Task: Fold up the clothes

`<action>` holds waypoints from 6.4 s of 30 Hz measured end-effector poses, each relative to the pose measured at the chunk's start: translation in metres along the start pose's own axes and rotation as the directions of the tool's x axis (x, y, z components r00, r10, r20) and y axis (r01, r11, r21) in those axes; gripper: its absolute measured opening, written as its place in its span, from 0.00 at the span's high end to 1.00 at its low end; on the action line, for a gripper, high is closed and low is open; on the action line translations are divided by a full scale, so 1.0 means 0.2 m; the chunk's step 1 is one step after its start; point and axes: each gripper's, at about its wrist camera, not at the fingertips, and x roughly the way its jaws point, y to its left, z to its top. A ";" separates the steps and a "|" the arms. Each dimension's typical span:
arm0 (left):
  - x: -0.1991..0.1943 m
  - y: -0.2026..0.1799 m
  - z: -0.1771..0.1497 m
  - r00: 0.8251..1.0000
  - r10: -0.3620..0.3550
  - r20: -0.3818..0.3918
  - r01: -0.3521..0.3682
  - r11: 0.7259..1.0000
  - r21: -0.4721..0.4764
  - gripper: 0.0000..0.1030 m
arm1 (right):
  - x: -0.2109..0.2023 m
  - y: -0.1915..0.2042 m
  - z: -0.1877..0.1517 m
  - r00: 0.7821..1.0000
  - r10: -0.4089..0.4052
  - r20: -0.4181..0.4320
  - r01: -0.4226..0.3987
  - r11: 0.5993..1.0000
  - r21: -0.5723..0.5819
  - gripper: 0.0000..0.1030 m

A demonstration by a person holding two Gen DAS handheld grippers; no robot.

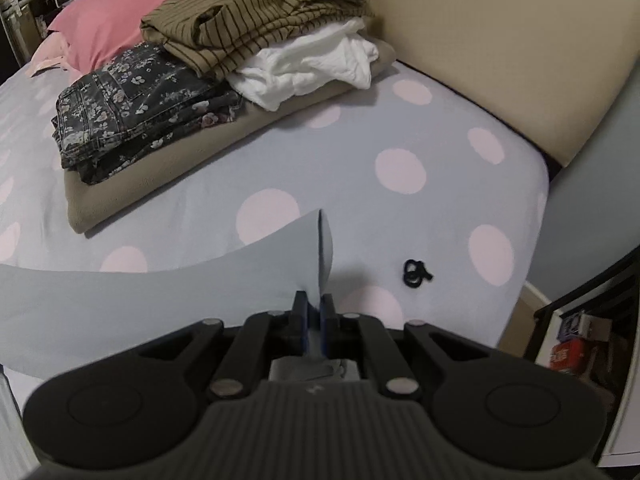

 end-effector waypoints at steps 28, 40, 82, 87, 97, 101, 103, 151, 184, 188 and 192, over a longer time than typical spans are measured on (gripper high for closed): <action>0.26 0.17 0.11 0.997 0.073 -0.035 -0.072 0.997 0.014 0.96 | 0.09 0.82 -0.34 0.971 0.214 -0.110 -0.232 0.956 -0.180 0.68; -0.17 0.05 0.19 0.939 0.260 0.227 -0.295 0.945 0.140 0.98 | 0.12 0.78 -0.35 0.974 0.194 -0.114 -0.214 0.956 -0.202 0.67; -0.43 0.12 0.03 0.755 0.437 0.489 -0.602 0.757 0.252 0.98 | 0.07 0.91 -0.39 0.967 0.206 -0.150 -0.242 0.928 -0.283 0.61; -0.40 0.01 0.03 0.761 0.398 0.512 -0.594 0.745 0.303 0.98 | 0.08 0.92 -0.39 0.968 0.199 -0.150 -0.237 0.922 -0.305 0.61; -0.40 -0.35 0.01 0.799 0.210 0.564 -0.500 0.753 0.428 0.98 | 0.04 1.01 -0.42 0.960 0.223 -0.166 -0.269 0.898 -0.349 0.61; -0.40 -0.56 -0.04 0.817 0.085 0.571 -0.425 0.758 0.495 0.98 | 0.02 1.07 -0.44 0.956 0.238 -0.171 -0.286 0.882 -0.375 0.60; -0.39 -0.67 -0.08 0.823 0.019 0.568 -0.384 0.756 0.530 0.98 | 0.01 1.09 -0.45 0.954 0.245 -0.173 -0.295 0.873 -0.388 0.60; 0.02 -0.56 -0.40 0.971 0.001 0.239 -0.170 0.706 0.688 0.76 | -0.60 2.17 -1.34 0.639 0.523 -0.565 -0.757 0.296 -0.582 0.67; 0.09 -0.39 -0.25 0.977 0.040 0.208 -0.154 0.811 0.564 0.76 | -0.99 2.15 -0.90 0.575 0.773 -0.267 -0.693 0.287 -0.662 0.94; 0.12 -0.34 -0.17 0.981 0.006 0.194 -0.104 0.858 0.502 0.76 | -1.02 2.08 -0.67 0.574 0.803 -0.159 -0.703 0.384 -0.599 1.00; 0.15 -0.30 -0.08 0.984 -0.001 0.181 -0.077 0.903 0.422 0.76 | -0.99 2.01 -0.48 0.582 0.808 -0.094 -0.714 0.452 -0.535 1.00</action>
